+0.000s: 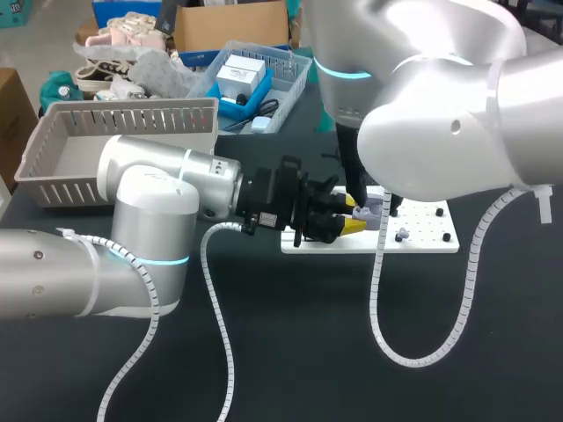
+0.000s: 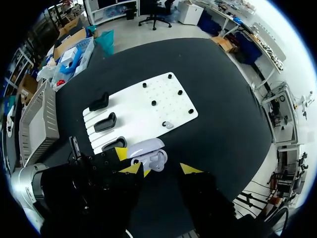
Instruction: Pick up each earbud case from the left stands, insert the matching earbuds, close the lid, and place the case in the box.
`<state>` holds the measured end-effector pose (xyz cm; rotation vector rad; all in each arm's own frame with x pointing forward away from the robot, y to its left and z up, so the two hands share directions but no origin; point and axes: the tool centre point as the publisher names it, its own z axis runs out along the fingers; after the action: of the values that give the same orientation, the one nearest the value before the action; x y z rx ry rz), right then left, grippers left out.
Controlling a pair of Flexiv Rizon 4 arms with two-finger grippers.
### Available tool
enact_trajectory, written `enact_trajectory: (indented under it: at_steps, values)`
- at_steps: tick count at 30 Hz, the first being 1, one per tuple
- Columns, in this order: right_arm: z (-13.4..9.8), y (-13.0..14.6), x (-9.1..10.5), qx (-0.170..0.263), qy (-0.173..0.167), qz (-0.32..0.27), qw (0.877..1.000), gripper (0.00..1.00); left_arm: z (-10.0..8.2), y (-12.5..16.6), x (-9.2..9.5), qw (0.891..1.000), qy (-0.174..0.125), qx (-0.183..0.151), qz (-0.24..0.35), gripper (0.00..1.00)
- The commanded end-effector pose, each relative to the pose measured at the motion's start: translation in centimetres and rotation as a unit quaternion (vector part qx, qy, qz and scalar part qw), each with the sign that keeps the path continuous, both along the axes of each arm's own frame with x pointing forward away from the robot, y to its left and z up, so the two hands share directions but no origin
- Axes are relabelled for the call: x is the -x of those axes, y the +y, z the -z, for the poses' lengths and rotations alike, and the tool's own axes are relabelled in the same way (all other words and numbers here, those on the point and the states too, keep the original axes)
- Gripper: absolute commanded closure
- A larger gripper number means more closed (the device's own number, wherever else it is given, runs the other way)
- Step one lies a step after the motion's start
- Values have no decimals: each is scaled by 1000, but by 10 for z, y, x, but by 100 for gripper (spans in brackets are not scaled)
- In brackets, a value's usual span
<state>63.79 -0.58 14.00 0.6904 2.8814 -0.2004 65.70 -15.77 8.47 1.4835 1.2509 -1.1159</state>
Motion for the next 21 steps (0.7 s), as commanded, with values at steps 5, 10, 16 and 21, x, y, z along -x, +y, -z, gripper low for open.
enact_trajectory:
  at_steps: [5,10,16,21]
  values:
    - [-1,2,17,-6,2,-13,1000,55,0,0,1,1000,-1,0,-2,100]
    - [-3,6,26,-9,5,-21,1000,54,0,0,1,1000,-1,0,-2,100]
    - [-2,7,35,-11,9,-26,1000,52,0,0,1,1000,-1,0,-2,100]
    - [1,4,37,-14,12,-20,1000,52,0,0,1,1000,-1,0,-2,100]
